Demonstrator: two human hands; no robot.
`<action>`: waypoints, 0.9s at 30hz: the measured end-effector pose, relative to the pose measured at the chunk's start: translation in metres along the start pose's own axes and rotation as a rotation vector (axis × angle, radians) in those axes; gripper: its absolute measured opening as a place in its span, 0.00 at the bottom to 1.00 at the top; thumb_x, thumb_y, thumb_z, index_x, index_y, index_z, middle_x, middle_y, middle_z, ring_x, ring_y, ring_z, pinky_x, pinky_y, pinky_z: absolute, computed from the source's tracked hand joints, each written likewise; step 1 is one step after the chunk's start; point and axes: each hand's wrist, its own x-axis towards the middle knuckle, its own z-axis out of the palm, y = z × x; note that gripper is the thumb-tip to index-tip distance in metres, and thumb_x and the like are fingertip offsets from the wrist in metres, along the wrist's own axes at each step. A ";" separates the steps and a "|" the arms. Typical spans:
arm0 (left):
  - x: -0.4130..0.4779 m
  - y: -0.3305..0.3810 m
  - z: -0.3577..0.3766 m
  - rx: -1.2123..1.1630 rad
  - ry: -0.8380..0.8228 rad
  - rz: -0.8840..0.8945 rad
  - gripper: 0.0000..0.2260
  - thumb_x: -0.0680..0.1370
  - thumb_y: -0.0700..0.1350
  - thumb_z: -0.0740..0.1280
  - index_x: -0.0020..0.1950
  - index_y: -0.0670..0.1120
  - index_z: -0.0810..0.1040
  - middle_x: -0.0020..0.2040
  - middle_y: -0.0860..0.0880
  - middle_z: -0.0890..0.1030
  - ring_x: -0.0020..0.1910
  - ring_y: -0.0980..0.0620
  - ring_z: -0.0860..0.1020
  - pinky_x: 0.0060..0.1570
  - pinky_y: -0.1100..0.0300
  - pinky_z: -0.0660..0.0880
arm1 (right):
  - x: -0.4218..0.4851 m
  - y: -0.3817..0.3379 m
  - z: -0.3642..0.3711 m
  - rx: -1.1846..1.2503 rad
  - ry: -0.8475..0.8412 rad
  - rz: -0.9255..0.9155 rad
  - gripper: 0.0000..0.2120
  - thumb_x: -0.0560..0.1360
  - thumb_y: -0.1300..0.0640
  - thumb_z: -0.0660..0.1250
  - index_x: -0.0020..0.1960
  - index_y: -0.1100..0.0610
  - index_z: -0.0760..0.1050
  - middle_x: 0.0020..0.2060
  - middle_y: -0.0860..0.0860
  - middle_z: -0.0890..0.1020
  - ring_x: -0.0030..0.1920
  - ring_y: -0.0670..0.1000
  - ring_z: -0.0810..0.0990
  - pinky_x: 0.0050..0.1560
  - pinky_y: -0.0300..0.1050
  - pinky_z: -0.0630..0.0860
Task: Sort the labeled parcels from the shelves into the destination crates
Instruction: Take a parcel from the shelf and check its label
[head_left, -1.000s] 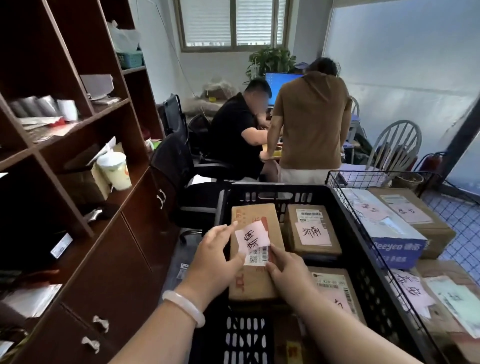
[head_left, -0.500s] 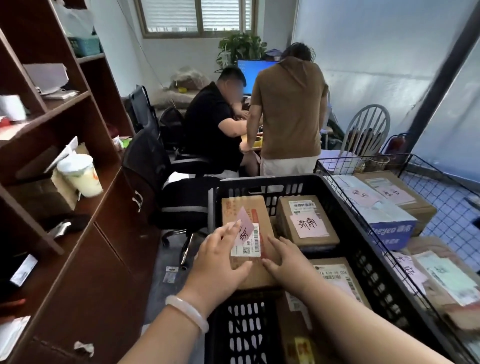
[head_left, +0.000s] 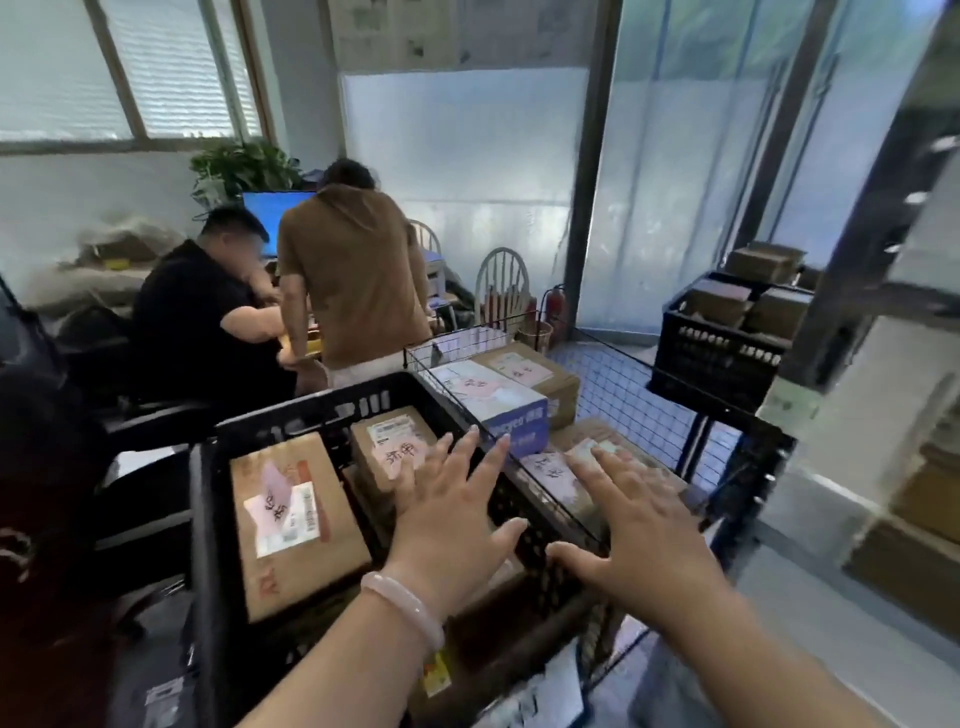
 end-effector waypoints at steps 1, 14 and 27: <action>0.000 0.024 0.002 0.007 0.013 0.047 0.38 0.77 0.67 0.59 0.79 0.64 0.39 0.81 0.55 0.43 0.79 0.50 0.40 0.75 0.42 0.36 | -0.017 0.016 -0.009 -0.016 0.022 0.035 0.44 0.69 0.25 0.56 0.78 0.39 0.42 0.79 0.45 0.47 0.78 0.47 0.42 0.77 0.50 0.40; -0.092 0.348 0.054 -0.292 -0.051 0.632 0.36 0.76 0.65 0.60 0.78 0.65 0.44 0.81 0.55 0.51 0.79 0.49 0.52 0.76 0.50 0.53 | -0.295 0.208 -0.123 -0.131 0.151 0.571 0.46 0.70 0.26 0.56 0.77 0.40 0.37 0.79 0.45 0.46 0.78 0.47 0.45 0.76 0.45 0.43; -0.223 0.587 0.089 -0.469 -0.269 1.064 0.34 0.77 0.65 0.63 0.77 0.65 0.47 0.80 0.55 0.55 0.78 0.51 0.54 0.74 0.48 0.59 | -0.535 0.296 -0.192 -0.176 0.372 1.083 0.44 0.70 0.29 0.63 0.76 0.36 0.41 0.77 0.44 0.53 0.76 0.50 0.56 0.73 0.50 0.60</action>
